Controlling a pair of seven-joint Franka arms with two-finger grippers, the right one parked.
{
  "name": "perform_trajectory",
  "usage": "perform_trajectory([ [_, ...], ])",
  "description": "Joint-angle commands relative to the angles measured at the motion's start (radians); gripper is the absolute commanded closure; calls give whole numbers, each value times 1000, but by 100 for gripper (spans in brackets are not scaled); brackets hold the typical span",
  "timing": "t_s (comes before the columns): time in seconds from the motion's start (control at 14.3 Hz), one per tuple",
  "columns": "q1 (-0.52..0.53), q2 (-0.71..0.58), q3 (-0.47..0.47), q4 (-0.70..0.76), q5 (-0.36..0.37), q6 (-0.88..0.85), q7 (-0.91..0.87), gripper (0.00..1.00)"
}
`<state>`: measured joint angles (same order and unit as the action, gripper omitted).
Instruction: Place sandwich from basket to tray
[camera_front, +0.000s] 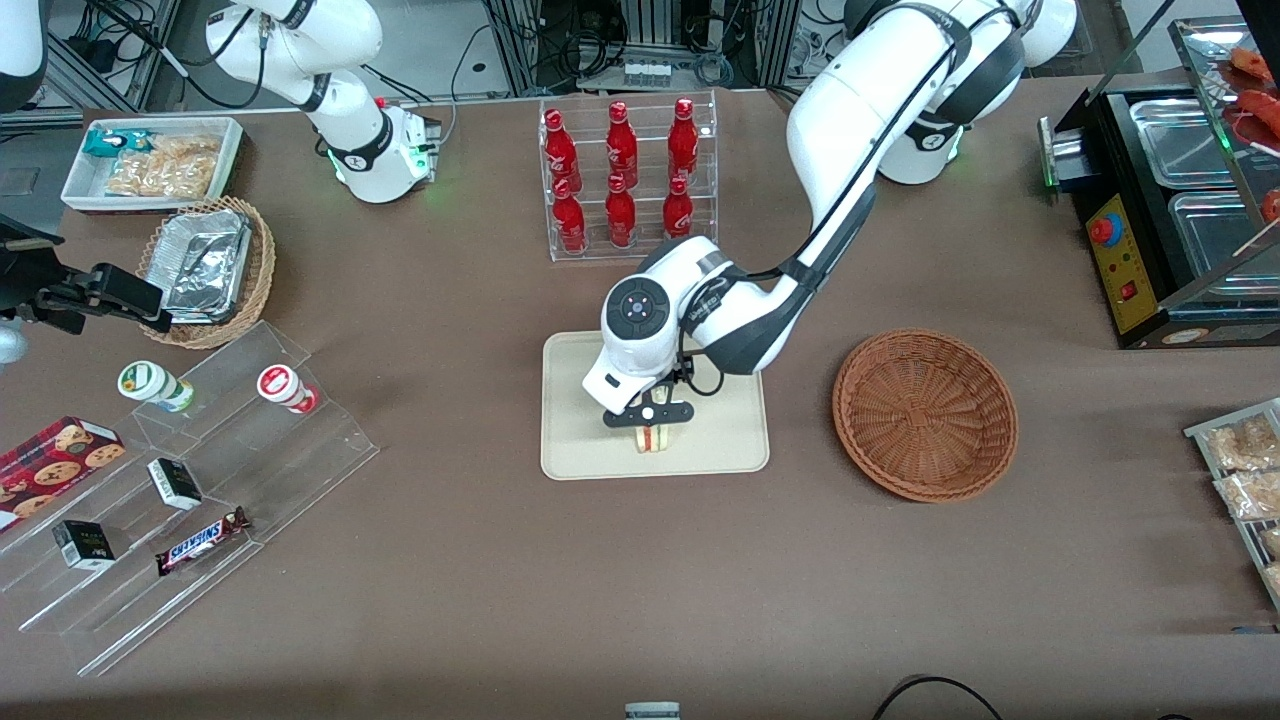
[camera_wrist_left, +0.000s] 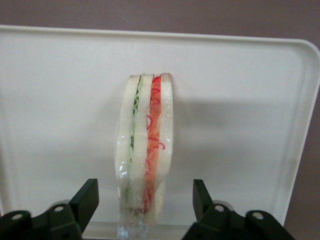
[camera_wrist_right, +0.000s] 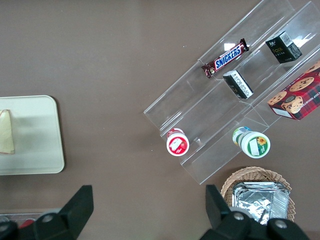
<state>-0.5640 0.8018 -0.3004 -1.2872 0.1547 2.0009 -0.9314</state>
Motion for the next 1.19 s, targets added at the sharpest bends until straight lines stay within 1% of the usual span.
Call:
perform_trajectory([
  [0.0,-5,-113,55,-18,6,-120,-23,0],
  [0.14,13,-157,92,-26,9,-140,3,0],
  [0.28,33,-191,99,-32,5,-181,-9,0],
  [0.42,97,-239,112,-43,2,-284,-4,0],
  [0.49,127,-260,112,-55,-3,-300,2,0],
  [0.7,214,-326,110,-115,-6,-301,10,0],
  [0.84,256,-386,110,-182,-7,-297,16,0],
  [0.98,315,-443,110,-239,-14,-298,124,0],
  [1.12,364,-490,110,-279,-49,-304,215,0],
])
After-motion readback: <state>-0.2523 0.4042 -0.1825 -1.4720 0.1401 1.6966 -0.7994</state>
